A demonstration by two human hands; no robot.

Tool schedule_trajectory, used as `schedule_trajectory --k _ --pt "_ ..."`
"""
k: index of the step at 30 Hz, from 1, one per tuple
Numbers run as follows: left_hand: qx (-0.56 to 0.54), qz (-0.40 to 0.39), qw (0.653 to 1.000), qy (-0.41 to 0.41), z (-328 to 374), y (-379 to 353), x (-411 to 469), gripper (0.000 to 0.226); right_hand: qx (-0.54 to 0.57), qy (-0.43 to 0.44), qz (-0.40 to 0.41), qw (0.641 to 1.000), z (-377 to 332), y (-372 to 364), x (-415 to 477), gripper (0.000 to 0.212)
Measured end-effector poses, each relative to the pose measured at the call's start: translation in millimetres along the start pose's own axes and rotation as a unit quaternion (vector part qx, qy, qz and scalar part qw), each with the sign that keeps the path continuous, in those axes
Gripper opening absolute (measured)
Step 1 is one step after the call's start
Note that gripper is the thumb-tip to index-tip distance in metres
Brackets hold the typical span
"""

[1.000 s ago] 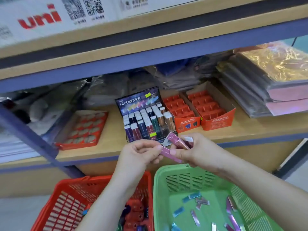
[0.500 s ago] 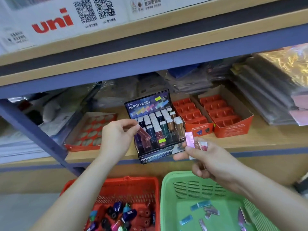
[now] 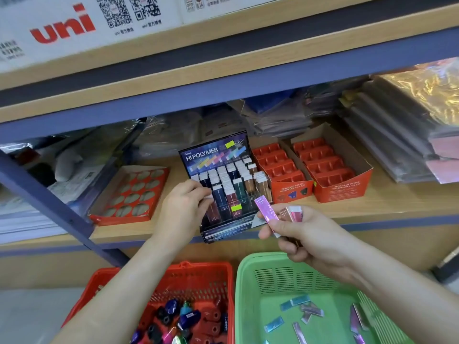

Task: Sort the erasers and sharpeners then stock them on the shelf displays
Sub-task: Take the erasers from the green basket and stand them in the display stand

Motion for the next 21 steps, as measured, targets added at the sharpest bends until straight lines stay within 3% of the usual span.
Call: schedule_trajectory --k 3,5,8,11,14,16,18,21 --pt "-0.011 0.015 1.000 0.022 2.3 4.6 -0.2 0.017 -0.024 0.025 0.004 0.999 -5.9 1.5 -0.1 0.009" --pt "-0.105 0.034 0.990 0.086 10.8 17.5 -1.5 0.016 -0.042 0.037 0.013 0.998 -7.7 3.0 0.8 0.012" --pt "-0.299 -0.007 0.947 0.117 46.8 23.4 -8.1 0.017 -0.068 0.064 0.028 0.995 -11.5 2.6 2.3 0.008" --pt "-0.351 -0.047 0.931 0.091 77.3 15.7 -21.7 0.016 -0.043 0.078 0.046 0.995 -13.3 3.4 3.1 0.007" --pt "-0.440 -0.059 0.876 0.187 73.8 2.9 -33.0 0.011 -0.018 0.068 0.042 0.997 -8.8 2.5 2.9 0.016" --pt "-0.463 -0.072 0.858 0.209 71.1 -1.6 -36.2 0.006 -0.032 0.064 0.032 0.997 -5.2 0.1 2.3 0.013" --pt "-0.452 -0.089 0.862 0.210 68.3 -1.7 -37.7 0.004 -0.070 0.073 0.033 0.994 -5.7 -1.4 2.8 0.008" --pt "-0.441 -0.130 0.865 0.201 67.0 -2.1 -39.6 0.011 -0.163 0.103 0.030 0.981 -12.0 -6.4 3.2 0.017"
Point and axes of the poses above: each hand's wrist, its own x-axis towards the middle knuckle, its own y-axis out of the back of the hand, z = x × y, the point moved 7 cm from there along x, towards the middle knuckle, and after that the axes turned 1 degree about -z, right-handed, at the moved point
